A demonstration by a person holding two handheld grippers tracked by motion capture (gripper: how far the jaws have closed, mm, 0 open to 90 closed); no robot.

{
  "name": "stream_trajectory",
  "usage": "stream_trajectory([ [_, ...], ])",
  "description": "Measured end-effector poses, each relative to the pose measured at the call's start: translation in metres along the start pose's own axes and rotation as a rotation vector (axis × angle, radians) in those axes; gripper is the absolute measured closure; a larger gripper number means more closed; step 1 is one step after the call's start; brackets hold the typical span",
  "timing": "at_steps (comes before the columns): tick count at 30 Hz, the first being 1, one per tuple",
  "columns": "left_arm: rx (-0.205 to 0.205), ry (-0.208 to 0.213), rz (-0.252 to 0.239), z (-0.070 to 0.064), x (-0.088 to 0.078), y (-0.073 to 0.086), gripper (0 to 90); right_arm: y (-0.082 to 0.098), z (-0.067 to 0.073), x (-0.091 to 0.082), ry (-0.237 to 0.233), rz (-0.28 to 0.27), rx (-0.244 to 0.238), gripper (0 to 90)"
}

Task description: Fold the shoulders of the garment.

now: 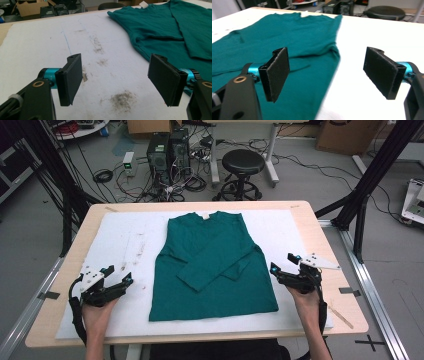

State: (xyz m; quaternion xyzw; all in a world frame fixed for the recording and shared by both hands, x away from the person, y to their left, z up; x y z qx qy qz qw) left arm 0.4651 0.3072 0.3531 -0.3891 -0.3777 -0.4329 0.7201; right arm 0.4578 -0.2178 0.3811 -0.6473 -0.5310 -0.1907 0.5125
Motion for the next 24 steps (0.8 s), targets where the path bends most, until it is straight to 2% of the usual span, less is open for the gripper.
stream_trajectory([
  [3, 0.013, -0.009, -0.006, -0.001, -0.001, -0.001, 27.9, 0.005, -0.008, -0.003, 0.015, -0.01, 0.008, 21.7],
  [4, 0.024, -0.016, -0.003, -0.001, -0.001, -0.001, 27.9, 0.01, -0.016, -0.004, 0.031, 0.004, 0.013, 21.7],
  [5, 0.024, -0.016, -0.003, -0.001, -0.001, -0.001, 27.9, 0.01, -0.016, -0.004, 0.031, 0.004, 0.013, 21.7],
  [7, 0.02, -0.018, 0.013, -0.002, -0.001, 0.0, 27.9, 0.016, -0.026, -0.008, 0.052, 0.008, 0.018, 21.7],
  [11, -0.001, 0.02, 0.039, -0.005, -0.001, 0.001, 27.8, 0.019, -0.036, -0.014, 0.073, -0.002, 0.034, 21.8],
  [15, 0.006, 0.035, 0.042, -0.007, -0.002, -0.002, 27.8, 0.02, -0.039, -0.016, 0.081, -0.009, 0.039, 21.8],
  [18, 0.015, 0.042, 0.029, -0.01, -0.005, -0.011, 27.8, 0.021, -0.042, -0.016, 0.087, -0.012, 0.037, 21.8],
  [22, 0.005, 0.051, 0.005, -0.013, -0.006, -0.018, 27.9, 0.021, -0.042, -0.016, 0.085, -0.005, 0.043, 21.8],
  [24, 0.006, 0.052, 0.01, -0.014, -0.006, -0.019, 27.9, 0.022, -0.042, -0.015, 0.081, -0.003, 0.048, 21.8],
])
Point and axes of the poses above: each handheld gripper's, and its own axes: x roughly forward along the jaws, y roughly out of its underside, z roughly to its left, the point moved 9 cm from there along x, roughly forward along the jaws, and after that the axes turned 11 degrees about x, right-handed, at the moved point
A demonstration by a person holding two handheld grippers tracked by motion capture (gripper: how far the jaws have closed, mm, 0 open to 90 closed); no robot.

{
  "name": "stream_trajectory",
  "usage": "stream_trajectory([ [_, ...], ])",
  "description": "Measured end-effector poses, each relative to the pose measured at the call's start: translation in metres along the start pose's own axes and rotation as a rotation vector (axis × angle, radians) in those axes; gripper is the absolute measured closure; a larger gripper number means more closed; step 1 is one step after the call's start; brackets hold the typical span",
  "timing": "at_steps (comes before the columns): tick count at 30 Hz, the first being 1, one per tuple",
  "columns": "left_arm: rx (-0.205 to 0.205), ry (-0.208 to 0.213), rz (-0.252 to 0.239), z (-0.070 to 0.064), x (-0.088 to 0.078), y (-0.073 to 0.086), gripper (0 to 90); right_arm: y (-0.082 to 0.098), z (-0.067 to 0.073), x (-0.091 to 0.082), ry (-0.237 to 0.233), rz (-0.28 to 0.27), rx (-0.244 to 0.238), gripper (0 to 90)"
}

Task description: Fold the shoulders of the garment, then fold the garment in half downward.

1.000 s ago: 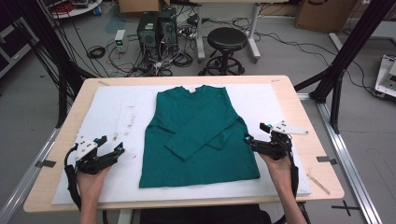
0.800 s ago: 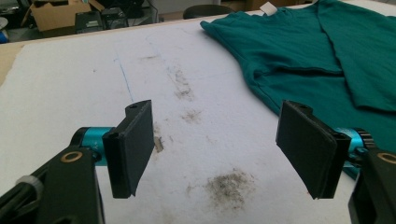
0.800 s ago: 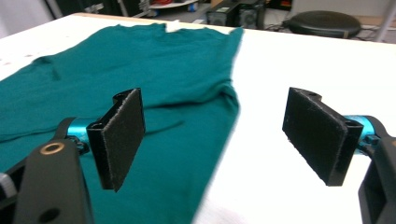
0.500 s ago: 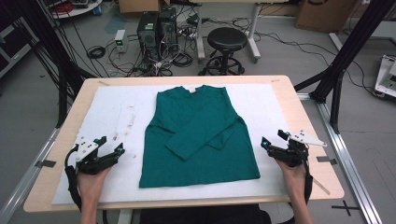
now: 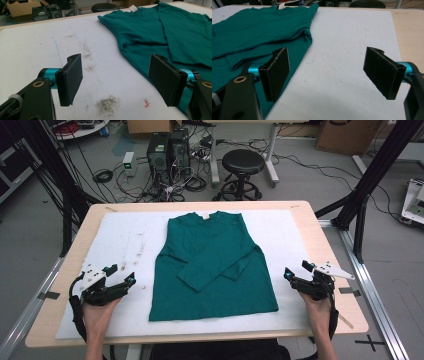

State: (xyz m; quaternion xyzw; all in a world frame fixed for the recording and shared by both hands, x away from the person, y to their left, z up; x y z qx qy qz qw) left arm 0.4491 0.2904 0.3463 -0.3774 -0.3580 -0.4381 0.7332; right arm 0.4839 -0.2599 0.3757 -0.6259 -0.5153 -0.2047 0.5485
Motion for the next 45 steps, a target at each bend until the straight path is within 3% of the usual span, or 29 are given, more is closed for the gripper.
stream_trajectory([
  [4, -0.018, 0.003, 0.015, -0.001, 0.002, 0.001, 27.9, 0.003, 0.001, 0.002, -0.005, 0.024, 0.007, 21.8],
  [8, -0.037, 0.033, -0.009, -0.002, 0.001, -0.004, 28.2, 0.003, 0.003, 0.002, -0.01, 0.023, -0.003, 21.8],
  [9, -0.037, 0.033, -0.009, -0.002, 0.001, -0.004, 29.5, 0.002, 0.003, 0.002, -0.012, 0.021, -0.003, 21.8],
  [10, -0.047, 0.059, 0.015, -0.005, 0.002, -0.004, 30.7, 0.002, 0.004, 0.002, -0.013, 0.019, -0.006, 21.8],
  [12, -0.04, 0.073, 0.05, -0.01, 0.004, -0.004, 32.0, 0.002, 0.004, 0.002, -0.015, 0.022, -0.004, 21.8],
  [19, -0.012, 0.114, 0.09, -0.027, 0.011, -0.011, 33.1, 0.002, 0.007, 0.003, -0.023, 0.028, -0.008, 21.9],
  [22, 0.001, 0.122, 0.116, -0.035, 0.015, -0.011, 38.7, 0.002, 0.007, 0.003, -0.024, 0.028, -0.007, 21.9],
  [28, -0.025, 0.117, 0.176, -0.045, 0.027, -0.007, 47.2, 0.003, 0.009, 0.005, -0.025, 0.036, -0.011, 22.0],
  [30, -0.023, 0.112, 0.225, -0.051, 0.034, -0.002, 48.4, 0.003, 0.011, 0.006, -0.025, 0.041, -0.013, 22.0],
  [31, -0.023, 0.112, 0.225, -0.051, 0.034, -0.002, 49.2, 0.003, 0.011, 0.006, -0.025, 0.041, -0.013, 22.0],
  [32, -0.018, 0.103, 0.262, -0.055, 0.039, 0.002, 49.2, 0.003, 0.014, 0.006, -0.022, 0.047, -0.021, 22.0],
  [37, -0.012, 0.107, 0.303, -0.064, 0.047, 0.006, 51.6, 0.005, 0.02, 0.009, -0.017, 0.066, -0.054, 22.0],
  [43, 0.025, 0.078, 0.369, -0.072, 0.056, 0.015, 52.3, 0.009, 0.026, 0.012, -0.014, 0.095, -0.089, 23.7],
  [45, 0.014, 0.075, 0.355, -0.073, 0.057, 0.015, 52.9, 0.009, 0.027, 0.012, -0.009, 0.101, -0.087, 23.7],
])
Point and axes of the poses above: each handheld gripper's, and its own axes: x roughly forward along the jaws, y roughly out of its underside, z roughly to its left, the point moved 9 cm from there along x, roughly forward along the jaws, and after that the axes turned 11 degrees about x, right-handed, at the moved point
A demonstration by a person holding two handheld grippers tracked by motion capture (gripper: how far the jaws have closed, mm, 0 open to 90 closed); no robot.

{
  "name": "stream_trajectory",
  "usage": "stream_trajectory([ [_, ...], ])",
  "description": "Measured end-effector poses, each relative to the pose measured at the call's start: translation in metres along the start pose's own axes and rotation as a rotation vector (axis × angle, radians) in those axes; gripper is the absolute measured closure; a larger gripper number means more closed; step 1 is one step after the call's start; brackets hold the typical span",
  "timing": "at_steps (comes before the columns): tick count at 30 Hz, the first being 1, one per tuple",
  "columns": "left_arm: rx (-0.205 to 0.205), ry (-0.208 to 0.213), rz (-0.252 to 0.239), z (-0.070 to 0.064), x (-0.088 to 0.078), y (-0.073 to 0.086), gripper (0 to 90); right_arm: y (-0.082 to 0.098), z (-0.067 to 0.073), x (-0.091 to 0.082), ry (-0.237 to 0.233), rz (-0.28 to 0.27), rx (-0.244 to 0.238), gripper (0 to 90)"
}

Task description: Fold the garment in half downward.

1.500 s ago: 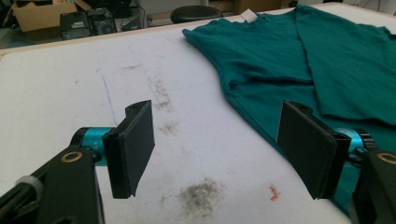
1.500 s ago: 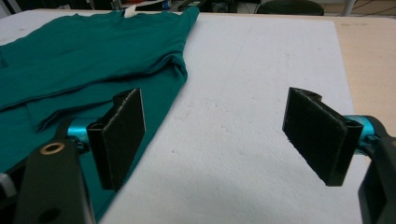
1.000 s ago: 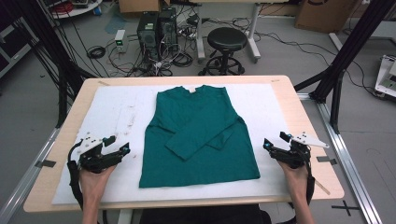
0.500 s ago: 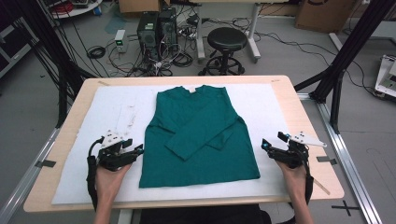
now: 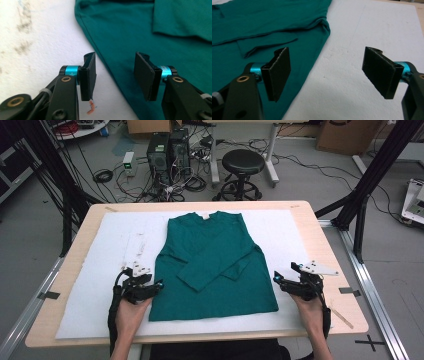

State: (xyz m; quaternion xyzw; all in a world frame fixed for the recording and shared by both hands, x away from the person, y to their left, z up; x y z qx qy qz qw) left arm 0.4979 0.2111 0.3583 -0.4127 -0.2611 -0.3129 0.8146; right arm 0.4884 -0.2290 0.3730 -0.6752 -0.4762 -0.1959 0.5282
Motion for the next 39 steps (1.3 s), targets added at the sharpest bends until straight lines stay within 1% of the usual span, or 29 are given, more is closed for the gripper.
stream_trajectory([
  [1, -0.01, 0.01, -0.006, 0.0, 0.0, 0.001, 53.3, 0.0, 0.002, 0.001, 0.002, 0.007, -0.005, 23.8],
  [2, -0.01, 0.01, -0.006, 0.0, 0.0, 0.001, 53.7, 0.0, 0.002, 0.001, 0.002, 0.007, -0.005, 23.8],
  [3, 0.001, 0.015, -0.01, 0.0, -0.001, 0.001, 54.5, 0.001, 0.003, 0.002, 0.012, 0.014, -0.01, 24.3],
  [4, 0.001, 0.015, -0.01, 0.0, -0.001, 0.001, 56.7, 0.001, 0.003, 0.002, 0.012, 0.014, -0.01, 24.3],
  [5, 0.022, 0.025, -0.019, -0.003, -0.001, 0.0, 59.7, 0.001, 0.004, 0.003, 0.024, 0.019, -0.014, 26.0],
  [6, 0.022, 0.025, -0.019, -0.003, -0.001, 0.0, 63.5, 0.001, 0.004, 0.003, 0.03, 0.02, -0.015, 27.4],
  [7, 0.047, 0.041, -0.028, -0.006, -0.001, 0.0, 67.2, 0.001, 0.004, 0.003, 0.034, 0.025, -0.017, 27.6],
  [8, 0.047, 0.041, -0.028, -0.006, -0.001, 0.0, 70.3, 0.002, 0.005, 0.004, 0.033, 0.025, -0.02, 27.6],
  [9, 0.047, 0.057, -0.033, -0.007, -0.001, 0.0, 71.8, 0.002, 0.005, 0.004, 0.035, 0.028, -0.023, 27.6],
  [10, 0.047, 0.057, -0.033, -0.007, -0.001, 0.0, 73.5, 0.002, 0.005, 0.004, 0.035, 0.03, -0.022, 27.6],
  [11, 0.044, 0.072, -0.035, -0.008, -0.001, 0.0, 74.9, 0.003, 0.006, 0.005, 0.035, 0.035, -0.019, 27.6],
  [12, 0.044, 0.072, -0.035, -0.008, -0.001, 0.0, 76.3, 0.003, 0.006, 0.005, 0.035, 0.035, -0.019, 27.6],
  [14, 0.044, 0.088, -0.04, -0.009, -0.001, 0.0, 81.0, 0.001, 0.009, 0.009, 0.036, 0.045, -0.014, 27.8],
  [17, 0.048, 0.098, -0.044, -0.01, -0.001, 0.0, 85.0, -0.003, 0.013, 0.014, 0.051, 0.069, -0.014, 29.5],
  [18, 0.048, 0.098, -0.044, -0.01, -0.001, 0.0, 85.5, -0.003, 0.013, 0.014, 0.051, 0.069, -0.014, 29.5],
  [19, 0.049, 0.1, -0.045, -0.01, -0.001, 0.0, 85.6, -0.002, 0.017, 0.019, 0.051, 0.099, -0.027, 34.0],
  [21, 0.044, 0.104, -0.044, -0.01, -0.001, 0.0, 85.7, 0.001, 0.021, 0.023, 0.058, 0.131, -0.045, 35.9],
  [22, 0.044, 0.104, -0.044, -0.01, -0.001, 0.0, 85.8, 0.001, 0.021, 0.023, 0.058, 0.131, -0.045, 35.9],
  [23, 0.041, 0.106, -0.046, -0.009, -0.001, 0.0, 85.8, 0.005, 0.024, 0.026, 0.07, 0.163, -0.063, 39.0],
  [24, 0.041, 0.106, -0.046, -0.009, -0.001, 0.0, 85.8, 0.005, 0.024, 0.026, 0.07, 0.163, -0.063, 39.0],
  [25, 0.04, 0.107, -0.048, -0.009, -0.001, 0.0, 85.8, 0.009, 0.025, 0.027, 0.081, 0.185, -0.073, 42.6],
  [28, 0.039, 0.113, -0.045, -0.009, -0.001, 0.0, 85.7, 0.013, 0.025, 0.028, 0.081, 0.204, -0.064, 45.8],
  [29, 0.04, 0.114, -0.045, -0.009, -0.001, 0.0, 85.7, 0.015, 0.025, 0.029, 0.07, 0.219, -0.048, 46.1],
  [30, 0.04, 0.114, -0.045, -0.009, -0.001, 0.0, 85.6, 0.015, 0.025, 0.029, 0.07, 0.219, -0.048, 46.1],
  [33, 0.038, 0.112, -0.046, -0.009, -0.001, 0.0, 85.6, 0.021, 0.03, 0.034, 0.058, 0.259, -0.058, 47.7],
  [34, 0.038, 0.112, -0.046, -0.009, -0.001, 0.0, 85.6, 0.021, 0.03, 0.034, 0.058, 0.259, -0.058, 47.7],
  [35, 0.039, 0.113, -0.046, -0.009, -0.001, 0.0, 85.6, 0.024, 0.033, 0.037, 0.053, 0.268, -0.058, 51.8],
  [37, 0.035, 0.113, -0.047, -0.009, -0.001, 0.0, 85.6, 0.024, 0.036, 0.037, 0.036, 0.267, -0.055, 58.4],
  [39, 0.033, 0.113, -0.048, -0.009, -0.001, 0.0, 85.6, 0.024, 0.036, 0.037, 0.031, 0.267, -0.055, 60.0],
])
Point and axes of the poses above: each handheld gripper's, and its own axes: x roughly forward along the jaws, y roughly out of its underside, z roughly to its left, the point moved 9 cm from there along x, roughly forward along the jaws, and after that the axes turned 11 degrees about x, right-handed, at the moved point
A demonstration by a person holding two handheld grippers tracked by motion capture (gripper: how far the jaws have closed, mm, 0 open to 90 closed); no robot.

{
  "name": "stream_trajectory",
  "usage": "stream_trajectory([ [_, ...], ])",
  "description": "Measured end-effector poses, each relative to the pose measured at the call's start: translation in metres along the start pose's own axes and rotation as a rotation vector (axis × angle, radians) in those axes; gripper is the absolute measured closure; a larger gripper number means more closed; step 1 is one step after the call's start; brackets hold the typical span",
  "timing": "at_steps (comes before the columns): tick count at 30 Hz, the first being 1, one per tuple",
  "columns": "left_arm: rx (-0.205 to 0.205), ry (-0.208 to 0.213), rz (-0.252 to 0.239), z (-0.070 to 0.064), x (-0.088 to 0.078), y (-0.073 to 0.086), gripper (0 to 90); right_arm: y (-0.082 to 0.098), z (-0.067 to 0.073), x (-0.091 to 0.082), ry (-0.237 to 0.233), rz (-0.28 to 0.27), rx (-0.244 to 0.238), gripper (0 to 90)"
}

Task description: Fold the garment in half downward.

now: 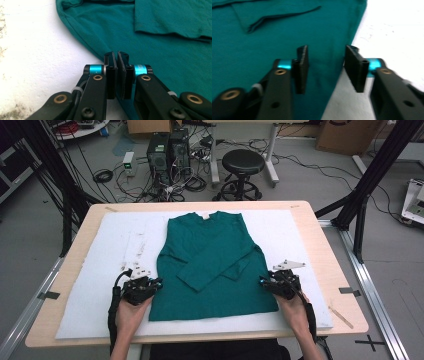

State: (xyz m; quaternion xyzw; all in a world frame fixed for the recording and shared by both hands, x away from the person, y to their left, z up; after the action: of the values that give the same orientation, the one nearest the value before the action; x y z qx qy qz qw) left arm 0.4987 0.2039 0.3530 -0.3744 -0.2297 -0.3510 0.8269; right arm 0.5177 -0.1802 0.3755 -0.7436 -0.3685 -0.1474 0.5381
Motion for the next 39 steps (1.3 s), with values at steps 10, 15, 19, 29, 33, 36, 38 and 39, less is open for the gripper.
stream_trajectory([
  [10, -0.006, 0.008, -0.004, 0.0, 0.0, 0.0, 86.6, 0.0, 0.001, 0.001, -0.068, 0.011, 0.034, 87.6],
  [15, 0.006, 0.018, -0.005, -0.002, -0.003, 0.001, 86.9, 0.004, 0.001, -0.005, -0.097, 0.018, 0.043, 87.8],
  [19, -0.001, 0.054, -0.007, -0.006, -0.01, 0.006, 87.0, 0.012, 0.002, -0.012, -0.14, 0.025, 0.051, 87.8],
  [29, 0.064, 0.075, -0.007, -0.03, -0.034, 0.023, 86.9, 0.043, 0.016, -0.041, -0.166, 0.016, -0.009, 87.7],
  [33, 0.079, 0.086, -0.017, -0.041, -0.046, 0.032, 86.9, 0.056, 0.021, -0.052, -0.182, 0.005, -0.018, 87.6],
  [36, 0.088, 0.091, -0.023, -0.049, -0.054, 0.037, 86.9, 0.067, 0.025, -0.061, -0.189, 0.001, -0.024, 87.6],
  [38, 0.092, 0.099, -0.022, -0.054, -0.058, 0.041, 86.9, 0.072, 0.027, -0.066, -0.192, 0.001, -0.034, 87.6],
  [39, 0.092, 0.099, -0.022, -0.054, -0.058, 0.041, 86.9, 0.075, 0.028, -0.069, -0.196, 0.001, -0.032, 87.6],
])
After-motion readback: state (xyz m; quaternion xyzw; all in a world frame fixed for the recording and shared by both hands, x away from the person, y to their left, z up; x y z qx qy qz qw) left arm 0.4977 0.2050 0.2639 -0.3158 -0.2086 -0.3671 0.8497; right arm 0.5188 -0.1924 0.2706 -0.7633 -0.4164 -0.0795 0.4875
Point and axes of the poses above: each handheld gripper's, and its own axes: x roughly forward along the jaws, y roughly out of its underside, z roughly to its left, the point moved 9 cm from there along x, roughly forward along the jaws, and after that the axes turned 11 degrees about x, right-handed, at the moved point
